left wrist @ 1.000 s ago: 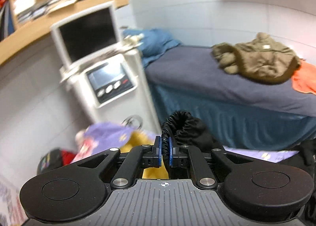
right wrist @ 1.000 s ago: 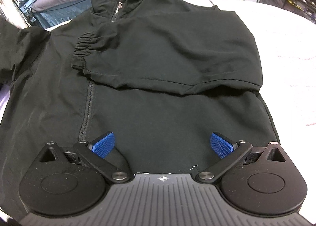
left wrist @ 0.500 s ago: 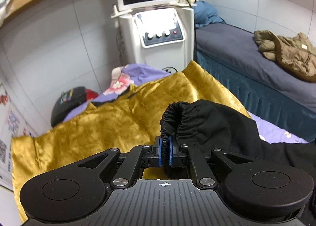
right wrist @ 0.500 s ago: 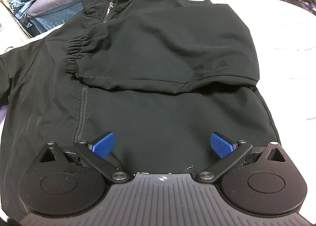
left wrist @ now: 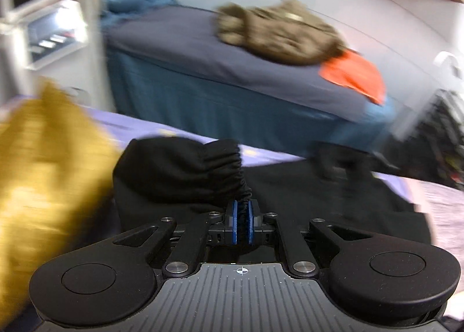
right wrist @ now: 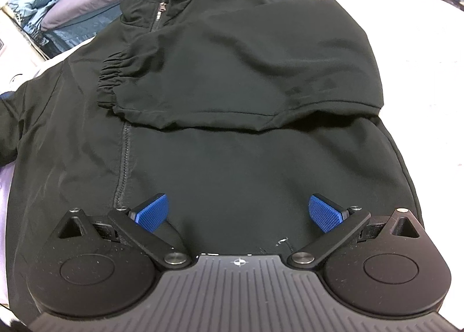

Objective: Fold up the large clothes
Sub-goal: 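Lift the held cuff with the left gripper toward the jacket body, then lay the sleeve across the jacket body and open the left gripper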

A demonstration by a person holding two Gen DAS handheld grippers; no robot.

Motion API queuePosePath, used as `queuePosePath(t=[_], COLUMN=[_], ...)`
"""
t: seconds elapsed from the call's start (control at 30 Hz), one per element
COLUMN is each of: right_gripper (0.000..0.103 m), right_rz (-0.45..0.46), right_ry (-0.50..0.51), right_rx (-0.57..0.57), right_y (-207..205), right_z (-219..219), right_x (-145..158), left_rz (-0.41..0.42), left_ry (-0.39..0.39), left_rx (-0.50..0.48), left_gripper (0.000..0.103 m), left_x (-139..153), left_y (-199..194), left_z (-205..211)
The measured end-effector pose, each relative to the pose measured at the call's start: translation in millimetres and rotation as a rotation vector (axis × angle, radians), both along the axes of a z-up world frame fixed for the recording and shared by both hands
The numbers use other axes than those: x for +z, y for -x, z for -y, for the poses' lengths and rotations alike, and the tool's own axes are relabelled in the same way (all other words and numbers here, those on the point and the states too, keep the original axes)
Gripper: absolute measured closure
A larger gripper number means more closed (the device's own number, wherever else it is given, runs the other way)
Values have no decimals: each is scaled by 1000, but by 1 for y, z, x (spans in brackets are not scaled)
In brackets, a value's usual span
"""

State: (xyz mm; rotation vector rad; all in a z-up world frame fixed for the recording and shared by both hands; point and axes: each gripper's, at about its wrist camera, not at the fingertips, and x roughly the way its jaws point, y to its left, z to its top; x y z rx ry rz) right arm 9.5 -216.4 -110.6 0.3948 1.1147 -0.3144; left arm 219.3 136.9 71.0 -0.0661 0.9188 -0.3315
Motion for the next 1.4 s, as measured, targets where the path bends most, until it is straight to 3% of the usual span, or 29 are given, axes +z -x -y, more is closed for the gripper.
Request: queuePosePath(t=[0.1, 0.27, 0.47, 0.67, 0.7, 0.73, 0.77, 0.8, 1.0, 1.13, 1.23, 1.4], right_gripper=[1, 1, 1, 1, 1, 1, 1, 1, 1, 1, 1, 1], right_rz=[2, -17, -23, -48, -50, -52, -53, -53, -36, -31, -19, 54], right_ry=[7, 11, 13, -2, -3, -4, -5, -5, 27, 38, 44, 72], right_rx=[-22, -59, -96, -107, -104, -100, -95, -88, -35, 5, 31, 134], right_y=[7, 16, 26, 28, 27, 26, 25, 23, 8, -7, -22, -55], right_z=[6, 18, 26, 25, 24, 23, 22, 21, 14, 11, 6, -14], right_x=[2, -1, -2, -8, -9, -9, -9, -9, -4, -4, -3, 9], left_rz=[-39, -68, -107, -169, -181, -190, -198, -206, -147, -111, -85, -59], left_ry=[86, 149, 148, 61, 38, 10, -24, -60, -167, -113, -79, -195], left_rx=[-81, -147, -190, -293, -306, -322, -344, -370, -447, -434, -380, -219], left_gripper=[58, 59, 58, 50, 30, 22, 1, 0, 0, 0, 0, 0], left_x=[-23, -61, -101, -146, -155, -164, -173, -181, -178, -158, -150, -161], left_y=[-1, 2, 10, 21, 21, 21, 21, 23, 42, 55, 61, 52], left_z=[57, 141, 194, 224, 228, 232, 235, 239, 225, 185, 145, 85])
